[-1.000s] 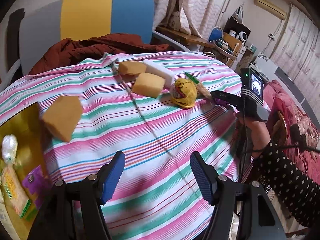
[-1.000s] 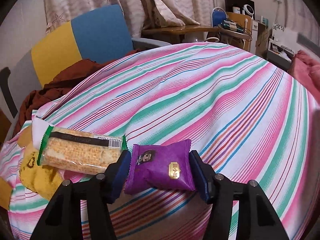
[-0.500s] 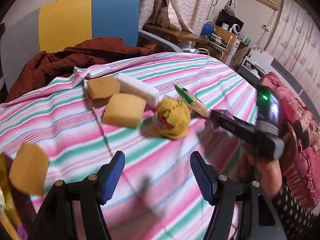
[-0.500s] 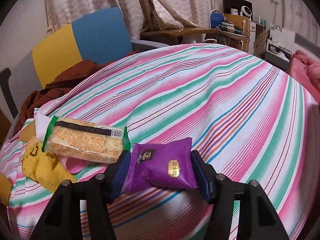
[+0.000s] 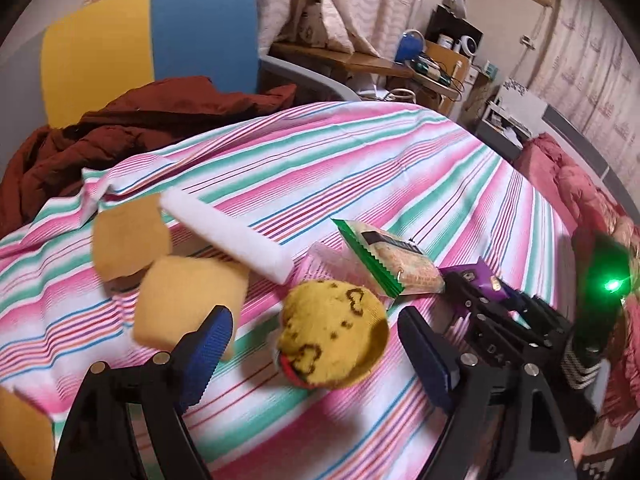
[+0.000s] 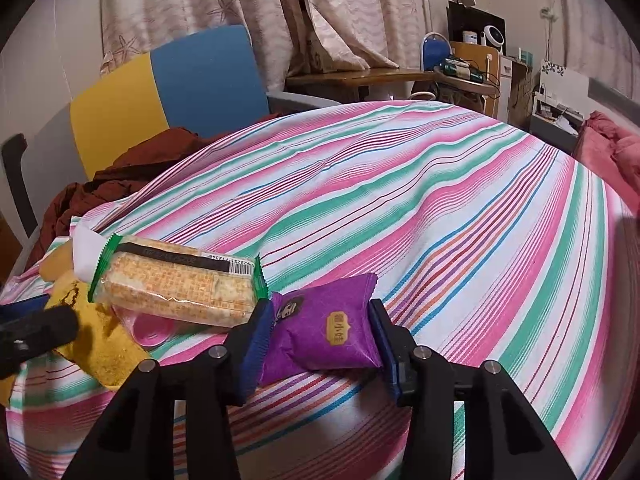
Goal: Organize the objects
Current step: 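Grasp the yellow knitted ball with the left tool while the right tool grasps the pink hair roller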
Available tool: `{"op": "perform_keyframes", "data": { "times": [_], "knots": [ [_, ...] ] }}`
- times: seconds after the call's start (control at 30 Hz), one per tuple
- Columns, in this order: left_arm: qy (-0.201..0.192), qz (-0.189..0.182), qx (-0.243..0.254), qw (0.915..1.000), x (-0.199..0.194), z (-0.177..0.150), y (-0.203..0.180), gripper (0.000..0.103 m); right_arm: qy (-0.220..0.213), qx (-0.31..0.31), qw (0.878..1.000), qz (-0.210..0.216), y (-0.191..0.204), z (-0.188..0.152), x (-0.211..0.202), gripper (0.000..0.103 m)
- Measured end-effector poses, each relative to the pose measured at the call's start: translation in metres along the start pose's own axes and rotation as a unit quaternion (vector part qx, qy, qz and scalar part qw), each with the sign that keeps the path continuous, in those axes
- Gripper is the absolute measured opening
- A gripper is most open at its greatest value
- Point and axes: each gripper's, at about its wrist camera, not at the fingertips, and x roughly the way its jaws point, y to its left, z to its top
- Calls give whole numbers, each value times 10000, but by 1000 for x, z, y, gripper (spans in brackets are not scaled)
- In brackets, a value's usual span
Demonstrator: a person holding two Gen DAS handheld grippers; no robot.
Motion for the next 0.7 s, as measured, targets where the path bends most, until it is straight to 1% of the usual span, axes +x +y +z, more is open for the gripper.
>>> {"op": "perform_keyframes", "data": {
  "times": [0.03,0.07,0.1,0.13,0.17,0.27,0.37,0.43,0.47,0.63,0.7],
  "knots": [
    [-35,-7,95,9999,2,-3,-2,80,-5,0,10000,2,-1,0,0,48],
    [-62,-31,159,9998,2,-5,-3,67,-9,7,10000,10,-1,0,1,48],
    [-57,-51,218,9997,2,-9,-5,49,-15,19,10000,22,-2,0,1,48],
    [-13,-70,254,9997,3,-13,-6,45,-19,31,10000,30,-2,0,1,48],
    [-7,-64,278,9996,3,-17,-7,44,-26,35,10000,32,-2,-1,1,48],
    [-151,-70,234,9996,-5,-32,-5,43,-44,27,10000,16,-1,-1,0,48],
    [-85,-119,85,9999,-7,-45,0,43,-53,41,10000,19,-2,0,0,48],
    [-15,-118,105,9999,-6,-55,0,43,-64,36,10000,13,-2,0,0,48],
    [-42,-135,113,9998,-8,-59,0,43,-68,31,10000,11,-3,0,-1,48],
    [-111,-60,139,9998,-16,-68,0,41,-145,68,9999,6,-5,0,-5,47],
    [-155,-42,113,9998,-20,-73,3,39,-267,112,9996,31,-7,0,-11,46]
  ]
}}
